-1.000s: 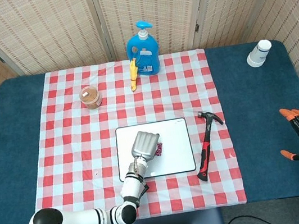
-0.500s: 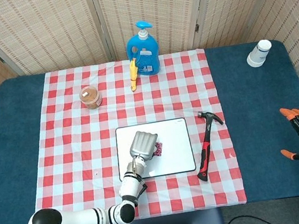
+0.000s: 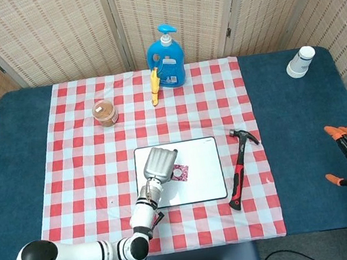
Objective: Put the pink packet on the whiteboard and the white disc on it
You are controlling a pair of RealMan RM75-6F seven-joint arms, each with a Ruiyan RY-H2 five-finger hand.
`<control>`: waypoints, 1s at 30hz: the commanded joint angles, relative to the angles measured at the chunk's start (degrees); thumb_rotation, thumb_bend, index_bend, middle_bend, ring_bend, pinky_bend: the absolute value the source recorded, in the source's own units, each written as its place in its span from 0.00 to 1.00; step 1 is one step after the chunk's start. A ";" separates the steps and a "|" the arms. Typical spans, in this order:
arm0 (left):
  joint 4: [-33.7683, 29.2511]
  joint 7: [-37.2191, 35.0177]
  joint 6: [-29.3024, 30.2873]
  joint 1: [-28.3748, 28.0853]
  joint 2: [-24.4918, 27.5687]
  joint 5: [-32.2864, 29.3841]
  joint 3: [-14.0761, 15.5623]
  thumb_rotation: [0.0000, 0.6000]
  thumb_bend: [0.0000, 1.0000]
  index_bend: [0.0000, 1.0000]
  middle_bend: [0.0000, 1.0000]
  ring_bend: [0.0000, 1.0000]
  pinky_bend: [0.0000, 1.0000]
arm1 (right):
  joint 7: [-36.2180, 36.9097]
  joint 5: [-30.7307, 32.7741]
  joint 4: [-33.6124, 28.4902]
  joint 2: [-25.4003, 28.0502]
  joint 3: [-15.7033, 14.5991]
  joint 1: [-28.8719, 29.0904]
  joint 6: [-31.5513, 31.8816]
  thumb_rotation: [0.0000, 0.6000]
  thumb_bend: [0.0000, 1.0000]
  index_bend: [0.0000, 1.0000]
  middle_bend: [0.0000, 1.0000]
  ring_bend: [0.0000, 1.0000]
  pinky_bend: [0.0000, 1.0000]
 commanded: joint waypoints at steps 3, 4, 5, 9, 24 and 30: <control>-9.22 -0.55 6.27 5.69 6.93 3.68 5.28 1.00 0.29 0.43 0.89 0.94 0.96 | -0.01 -0.94 -0.42 0.11 -0.41 -0.11 0.37 1.00 0.02 0.06 0.12 0.05 0.13; -10.92 -1.99 8.02 7.57 8.34 6.22 7.18 1.00 0.29 0.42 0.81 0.87 0.92 | -0.08 -1.41 -0.55 0.11 -0.61 -0.16 0.57 1.00 0.02 0.06 0.12 0.05 0.13; -12.11 -3.65 9.68 9.22 9.33 8.55 8.55 1.00 0.29 0.40 0.74 0.80 0.88 | -0.20 -1.73 -0.65 0.08 -0.75 -0.19 0.68 1.00 0.02 0.06 0.12 0.05 0.13; -16.47 -12.67 17.79 17.11 13.11 19.86 14.46 1.00 0.26 0.36 0.47 0.51 0.69 | 0.06 -2.87 -1.33 0.11 -1.45 -0.17 0.63 1.00 0.02 0.06 0.12 0.05 0.13; -15.56 -35.53 31.86 39.71 25.55 38.98 28.56 1.00 0.28 0.00 0.01 0.00 0.06 | -2.43 -2.70 -2.42 0.27 -1.85 -0.44 0.37 1.00 0.12 0.06 0.12 0.05 0.13; -6.96 -42.07 31.66 43.24 26.06 45.58 29.48 0.89 0.27 0.00 0.00 0.00 0.00 | -3.29 -2.60 -2.28 -0.26 -1.75 -0.35 0.31 1.00 0.12 0.06 0.12 0.05 0.13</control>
